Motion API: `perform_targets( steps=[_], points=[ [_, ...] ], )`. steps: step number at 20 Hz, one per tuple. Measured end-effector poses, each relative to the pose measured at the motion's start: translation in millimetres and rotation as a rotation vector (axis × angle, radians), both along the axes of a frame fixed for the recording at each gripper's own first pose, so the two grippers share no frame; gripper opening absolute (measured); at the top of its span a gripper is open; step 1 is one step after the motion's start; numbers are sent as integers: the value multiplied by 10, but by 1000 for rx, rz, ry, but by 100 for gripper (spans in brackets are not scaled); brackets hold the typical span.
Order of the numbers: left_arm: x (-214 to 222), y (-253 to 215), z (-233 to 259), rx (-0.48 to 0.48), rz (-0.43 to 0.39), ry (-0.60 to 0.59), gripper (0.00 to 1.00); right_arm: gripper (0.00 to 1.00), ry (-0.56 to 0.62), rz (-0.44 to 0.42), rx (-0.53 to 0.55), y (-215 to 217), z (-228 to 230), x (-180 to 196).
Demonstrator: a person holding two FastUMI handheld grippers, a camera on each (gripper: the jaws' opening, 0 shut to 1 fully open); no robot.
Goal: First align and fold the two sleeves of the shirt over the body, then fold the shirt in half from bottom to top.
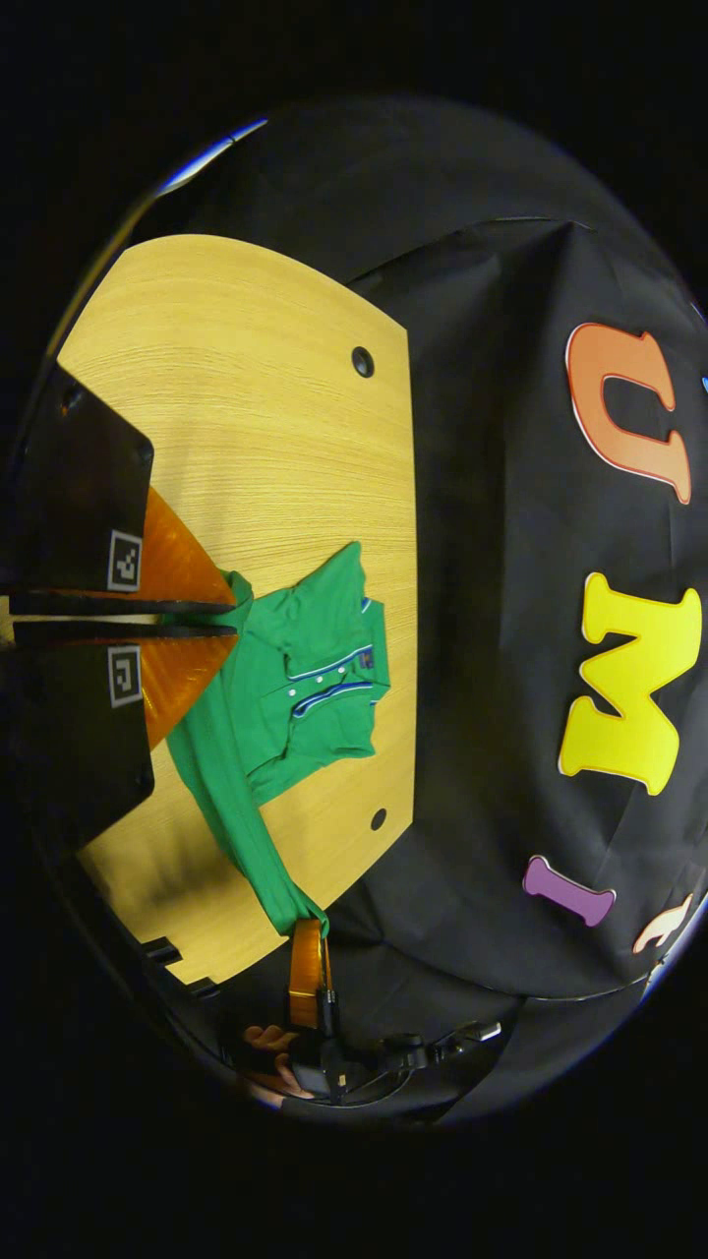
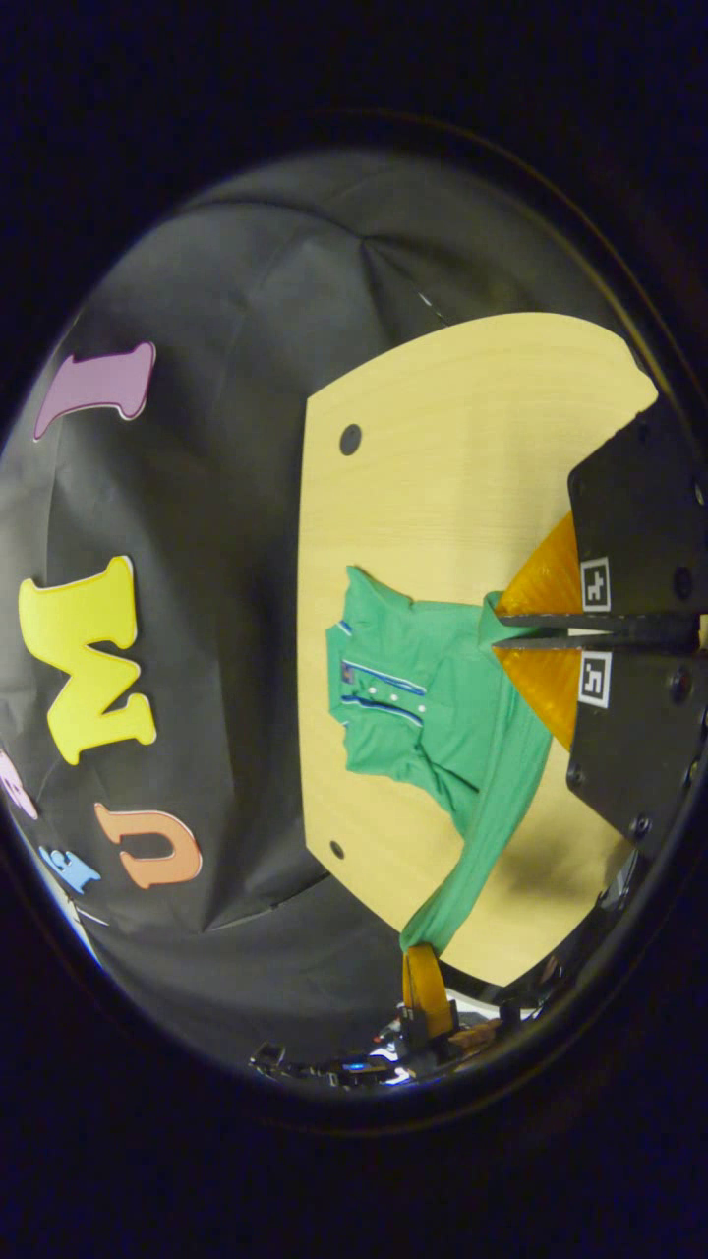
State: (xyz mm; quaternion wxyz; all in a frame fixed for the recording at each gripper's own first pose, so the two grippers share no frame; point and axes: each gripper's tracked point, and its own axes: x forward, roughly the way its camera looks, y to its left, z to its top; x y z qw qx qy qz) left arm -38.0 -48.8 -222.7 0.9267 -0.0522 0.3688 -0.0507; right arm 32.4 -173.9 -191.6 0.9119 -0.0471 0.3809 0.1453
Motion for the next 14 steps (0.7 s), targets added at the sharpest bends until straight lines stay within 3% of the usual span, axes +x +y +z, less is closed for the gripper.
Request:
perform_targets(
  steps=[8, 14],
  points=[
    [1041, 170, 95, -4, 33, -78, 8, 0, -89, -5, 7, 262, 314, 974],
    [1855, 368, 16, 0, 88, -128, 7, 0, -131, -31, 39, 469, 367, 1908]
  ],
)
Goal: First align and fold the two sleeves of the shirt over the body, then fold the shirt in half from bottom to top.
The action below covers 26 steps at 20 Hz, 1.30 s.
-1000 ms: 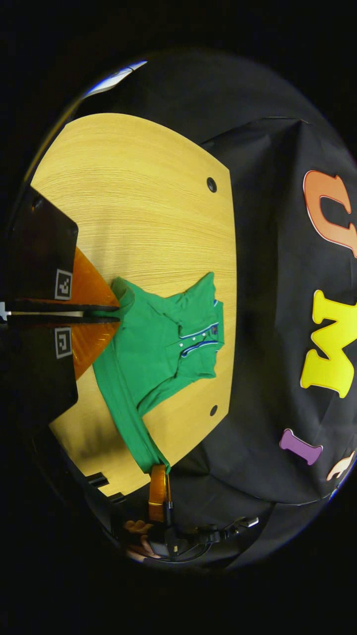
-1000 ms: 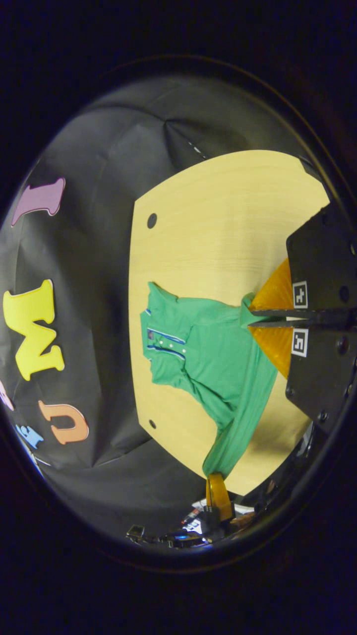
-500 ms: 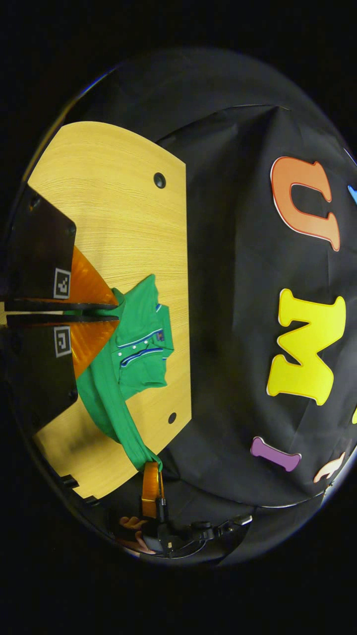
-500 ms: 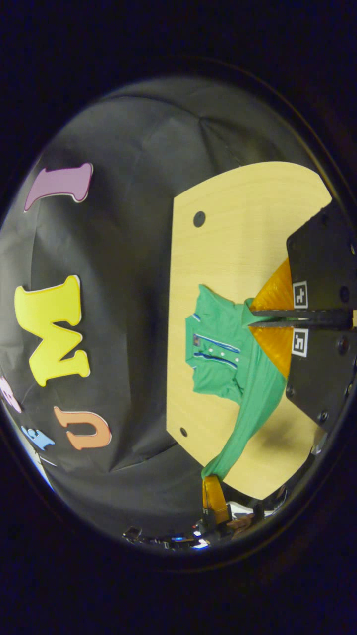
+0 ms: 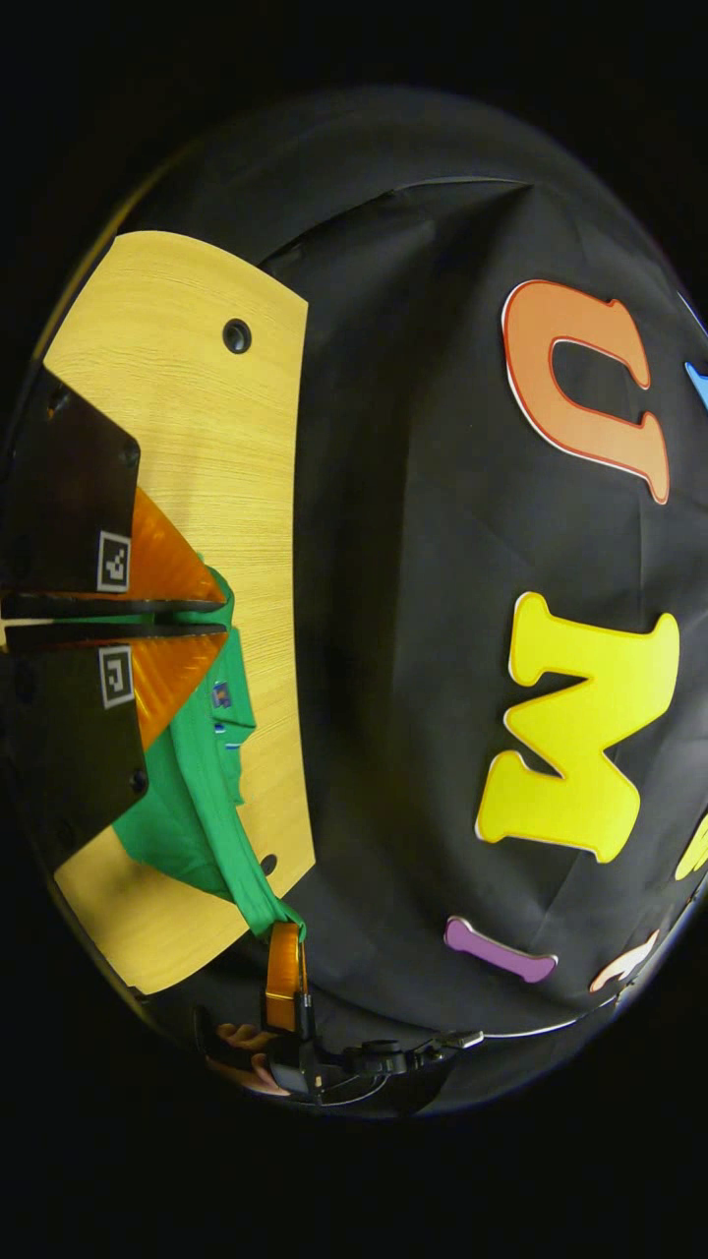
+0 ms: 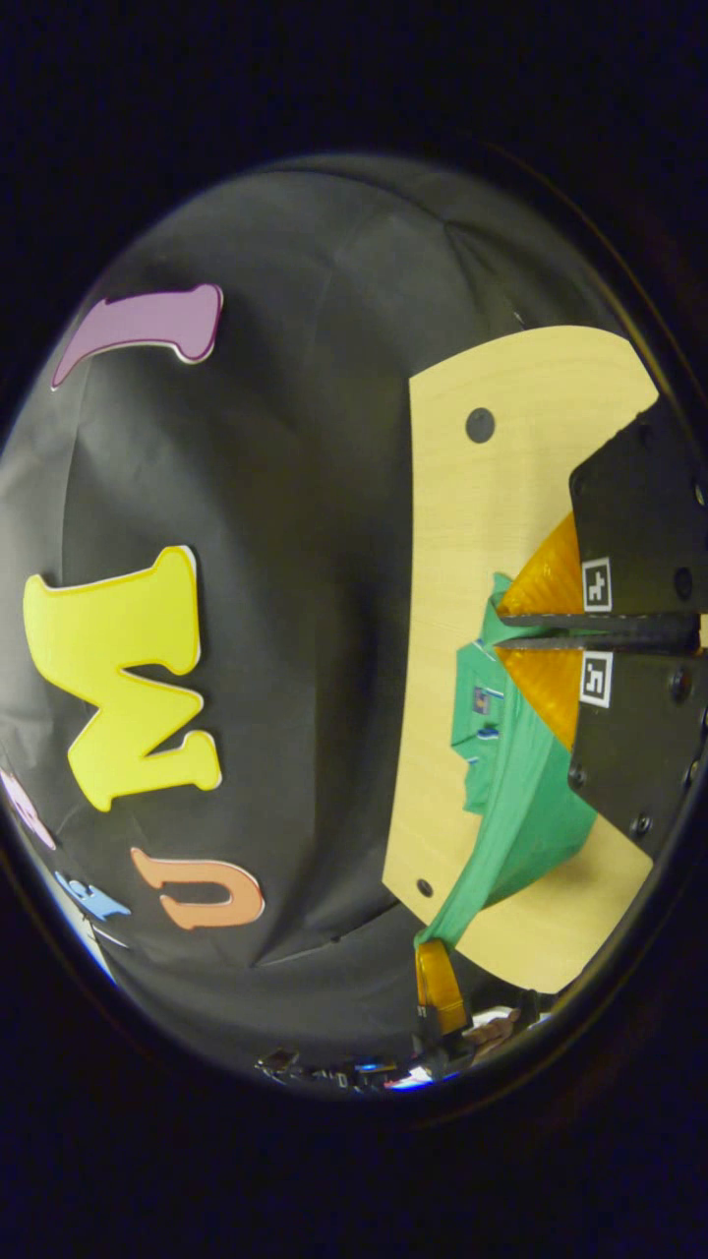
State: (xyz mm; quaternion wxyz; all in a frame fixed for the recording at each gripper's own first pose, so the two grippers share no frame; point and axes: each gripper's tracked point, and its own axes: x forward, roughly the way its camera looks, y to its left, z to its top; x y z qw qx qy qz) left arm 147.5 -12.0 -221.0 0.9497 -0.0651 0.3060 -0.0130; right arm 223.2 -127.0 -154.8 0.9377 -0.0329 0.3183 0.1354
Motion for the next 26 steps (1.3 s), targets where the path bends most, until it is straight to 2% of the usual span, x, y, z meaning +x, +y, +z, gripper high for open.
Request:
perform_targets(
  steps=[5, 10, 11, 12, 13, 14, 15, 17, 18, 19, 26],
  points=[
    [514, 110, -300, 18, 11, -13, 8, 0, 15, -29, 5, 102, -285, 524],
    [678, 115, -575, 35, 31, 3, 14, 0, 69, -77, 0, 107, -640, 692],
    [669, 146, -623, 52, 47, 14, 16, 5, 73, -84, 10, 123, -702, 726],
    [651, 215, -687, 85, 75, 37, 41, 7, 74, -95, 0, 95, -712, 726],
    [624, 259, -695, 100, 94, 46, 60, 23, 75, -94, 0, 98, -727, 727],
    [669, 300, -738, 103, 114, 43, 80, 28, 69, -95, 2, 103, -715, 717],
    [609, 299, -688, 98, 127, 35, 100, 51, 53, -96, 4, 104, -682, 700],
    [570, 326, -623, 90, 146, 25, 100, 98, 10, -104, -13, 81, -604, 679],
    [550, 324, -597, 88, 148, 23, 100, 94, -8, -108, -20, 79, -564, 652],
    [541, 309, -565, 86, 148, 17, 100, 97, -23, -110, -22, 84, -506, 633],
    [201, 168, 0, 94, 146, -65, 100, 96, -136, -114, 4, 173, 52, 251]
  ],
)
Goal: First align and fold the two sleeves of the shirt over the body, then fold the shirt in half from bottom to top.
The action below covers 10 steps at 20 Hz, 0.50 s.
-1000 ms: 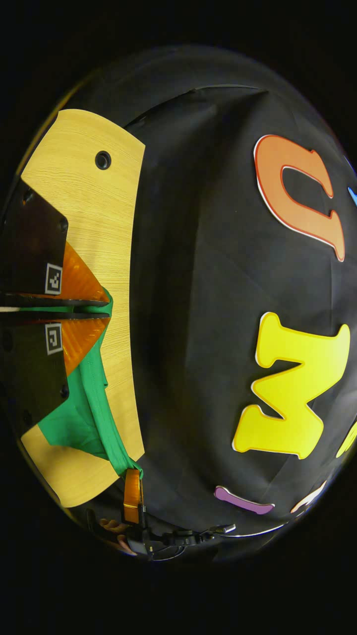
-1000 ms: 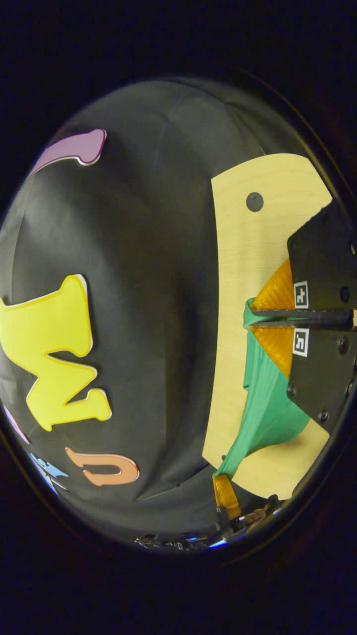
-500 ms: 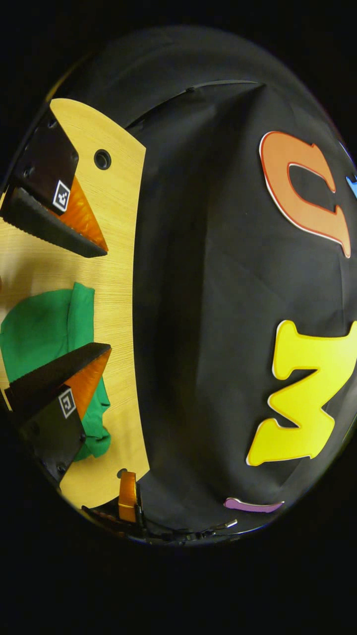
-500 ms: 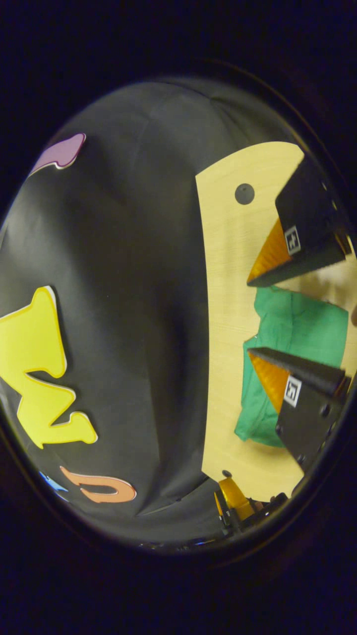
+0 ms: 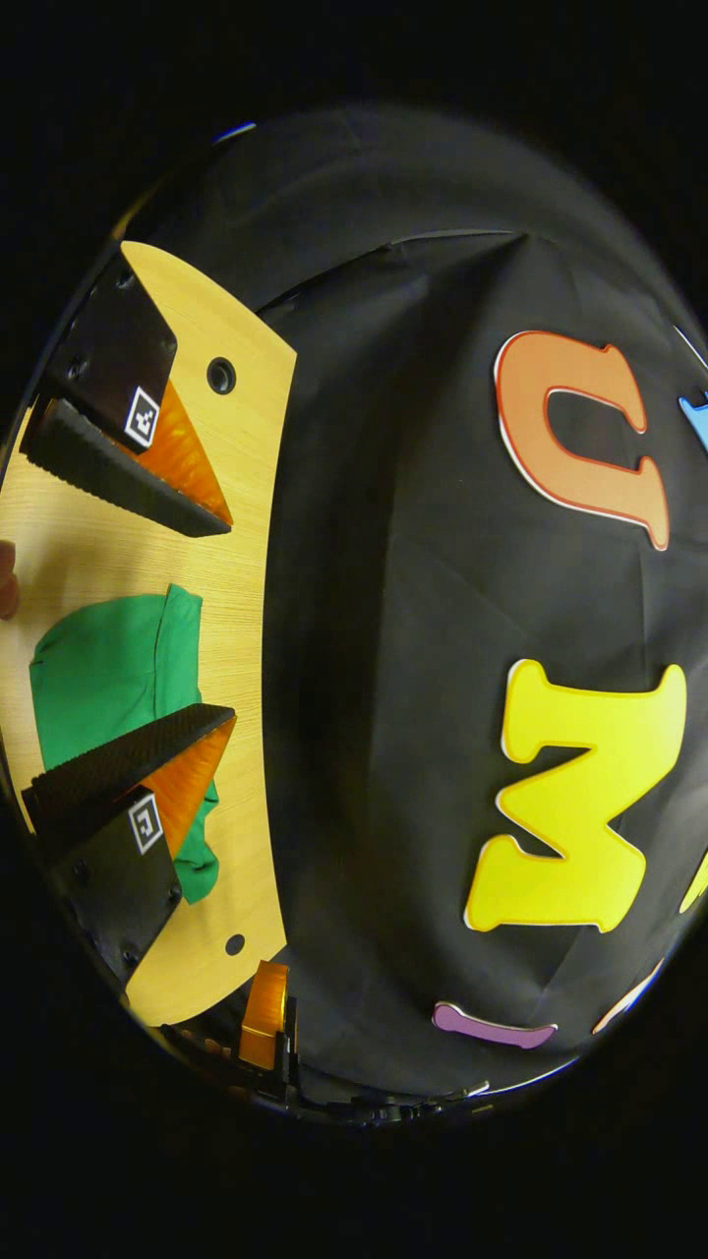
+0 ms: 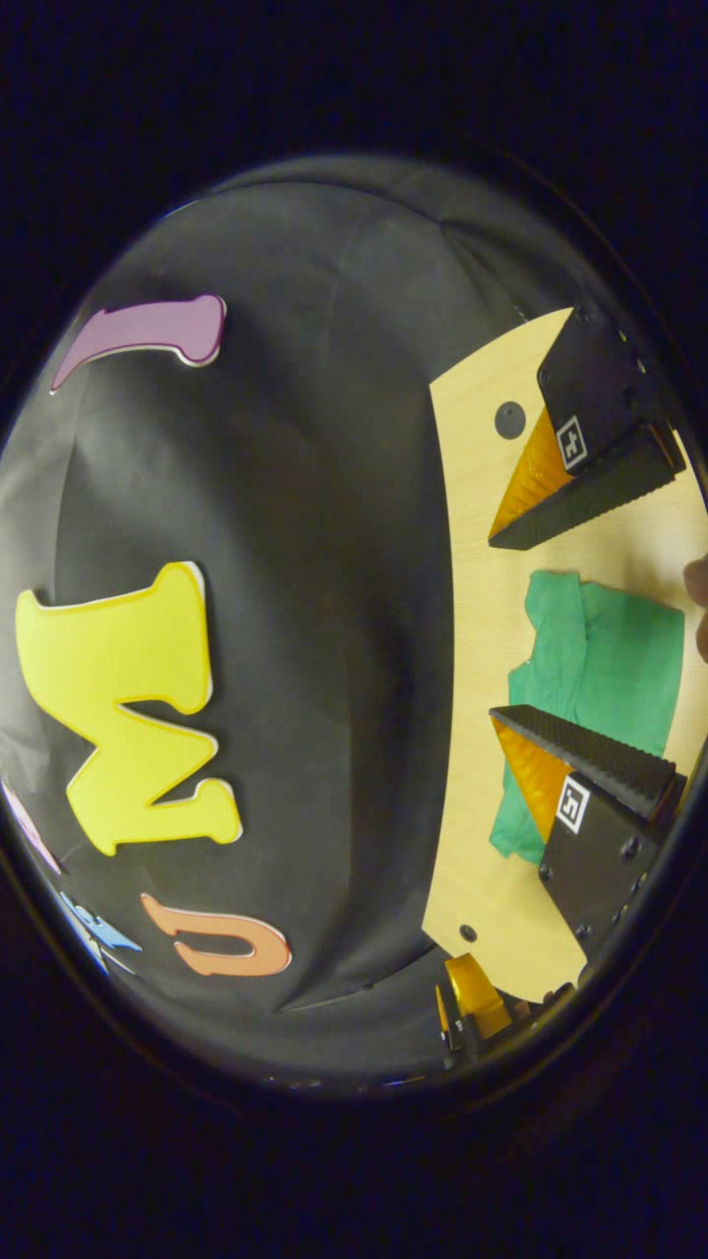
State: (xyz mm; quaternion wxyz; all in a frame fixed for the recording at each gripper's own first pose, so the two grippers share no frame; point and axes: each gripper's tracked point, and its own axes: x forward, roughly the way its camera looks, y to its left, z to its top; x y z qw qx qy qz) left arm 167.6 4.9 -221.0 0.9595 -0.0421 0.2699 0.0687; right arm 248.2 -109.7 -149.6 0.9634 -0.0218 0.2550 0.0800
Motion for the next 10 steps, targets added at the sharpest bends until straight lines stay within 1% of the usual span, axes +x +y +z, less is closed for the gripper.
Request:
perform_targets(
  steps=[1, 2, 3, 5, 8, 10],
  points=[
    [-65, -38, 108, -2, 2, -16, 100, 96, -22, -2, 2, 4, 111, -75],
    [-130, -75, 255, -4, 6, -39, 100, 93, -52, -1, 3, 16, 248, -166],
    [-219, -88, 419, -9, 9, -67, 100, 97, -86, 2, 5, 39, 406, -265],
    [-402, -177, 743, -8, 12, -116, 100, 96, -151, 10, 13, 92, 716, -510],
    [-693, -340, 1180, 5, -2, -182, 100, 96, -240, 42, 25, 198, 1152, -975],
    [-916, -439, 1438, 22, -10, -214, 100, 96, -289, 51, 25, 181, 1376, -1243]
  ],
)
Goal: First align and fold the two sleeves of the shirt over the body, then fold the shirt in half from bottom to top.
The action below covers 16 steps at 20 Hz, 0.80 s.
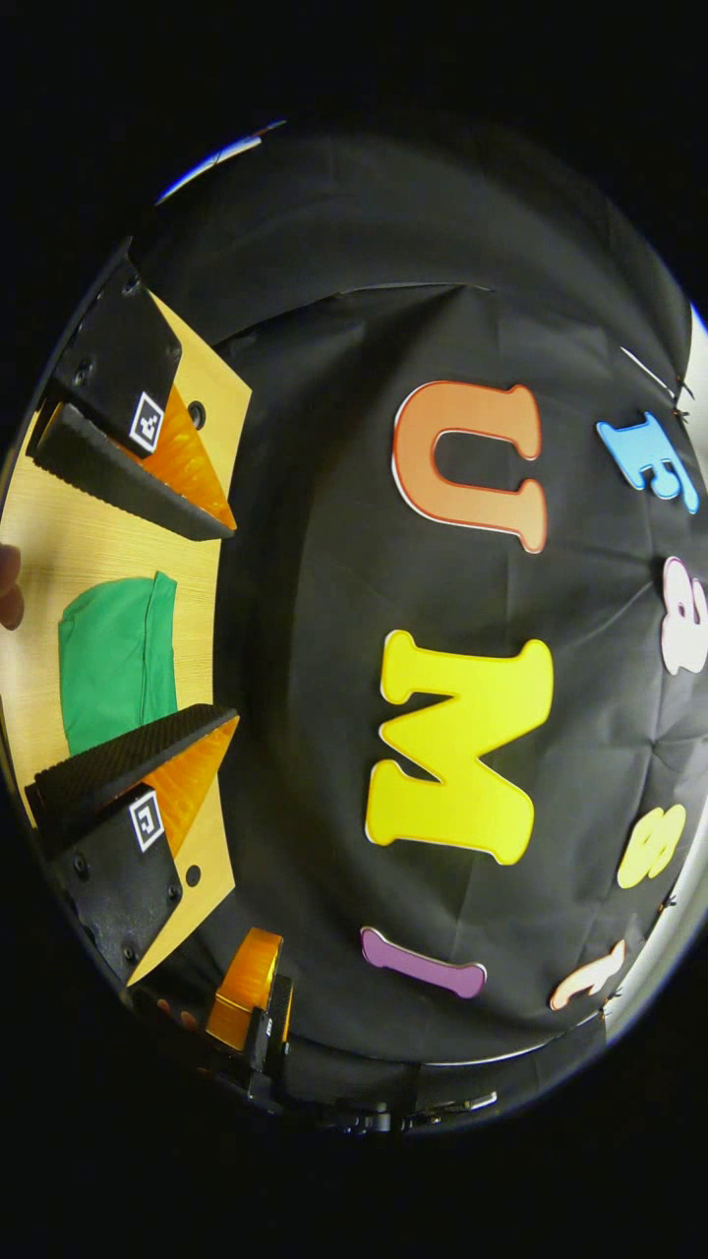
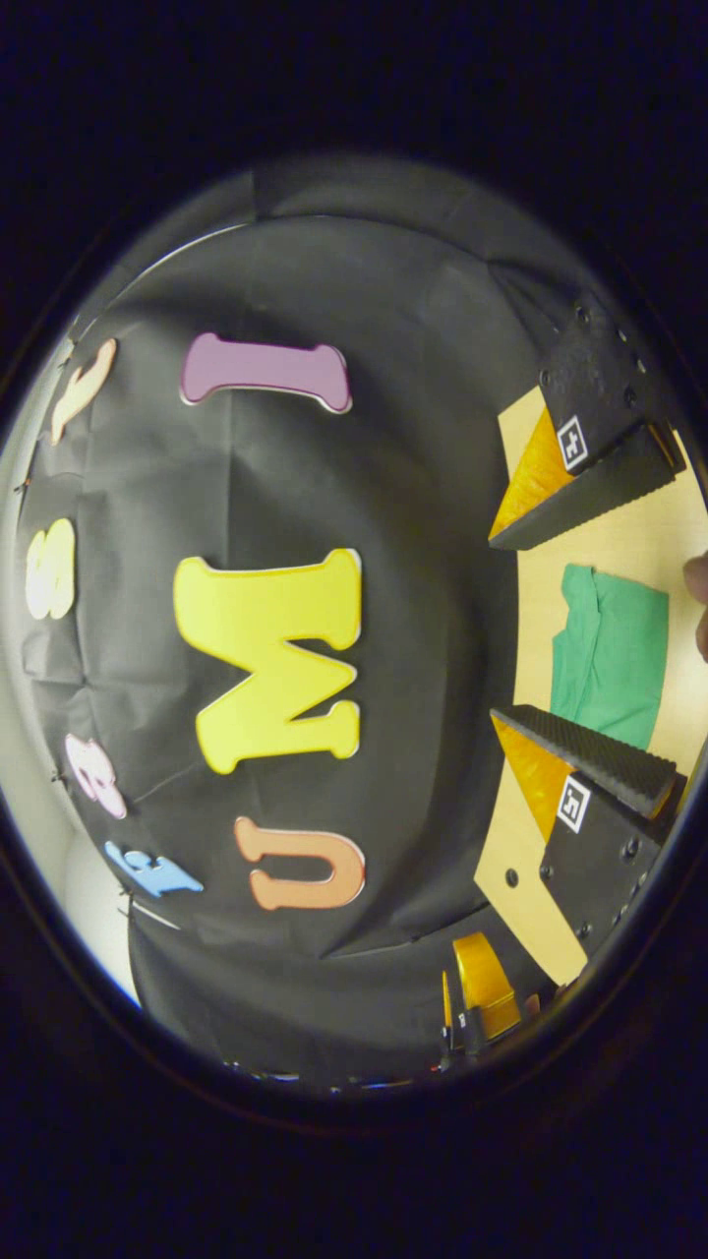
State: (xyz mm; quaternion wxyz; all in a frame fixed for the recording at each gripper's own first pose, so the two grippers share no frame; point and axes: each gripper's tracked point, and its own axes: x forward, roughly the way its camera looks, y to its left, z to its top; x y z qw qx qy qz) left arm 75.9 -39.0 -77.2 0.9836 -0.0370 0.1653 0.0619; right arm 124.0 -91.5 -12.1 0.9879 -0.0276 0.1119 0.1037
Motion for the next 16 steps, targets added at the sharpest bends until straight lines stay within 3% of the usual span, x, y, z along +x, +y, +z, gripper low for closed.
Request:
perform_targets(
  steps=[6, 7, 8, 15, 16],
  points=[
    [-645, -300, 497, 27, -1, -62, 100, 96, -95, -9, 36, 11, 364, -992],
    [-740, -355, 540, 27, -3, -75, 100, 100, -98, -5, 43, 13, 367, -1125],
    [-829, -409, 578, 32, -6, -87, 100, 92, -100, 2, 46, 26, 360, -1253],
    [-1320, -699, 586, 42, -23, -111, 100, 96, -107, 24, -1, 36, 169, -1902],
    [-1343, -724, 607, 45, -27, -114, 100, 93, -115, 26, -3, 46, 193, -1944]
  ],
)
